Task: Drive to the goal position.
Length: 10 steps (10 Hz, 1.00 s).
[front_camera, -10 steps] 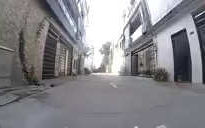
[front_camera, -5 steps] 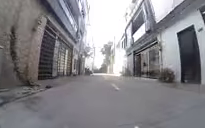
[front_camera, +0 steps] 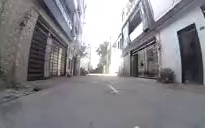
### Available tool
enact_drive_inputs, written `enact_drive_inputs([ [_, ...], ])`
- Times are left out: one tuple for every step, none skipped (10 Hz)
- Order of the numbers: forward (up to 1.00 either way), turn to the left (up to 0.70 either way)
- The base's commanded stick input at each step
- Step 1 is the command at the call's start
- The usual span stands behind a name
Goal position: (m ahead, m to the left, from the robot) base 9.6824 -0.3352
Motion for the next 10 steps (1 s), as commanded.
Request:
enact_drive_inputs([
  [0.85, 0.00],
  [0.85, 0.00],
  [0.85, 0.00],
  [0.85, 0.00],
  [0.85, 0.00],
  [0.85, 0.00],
  [0.85, 0.00],
  [0.85, 0.00],
  [0.85, 0.00],
  [0.85, 0.00],
])
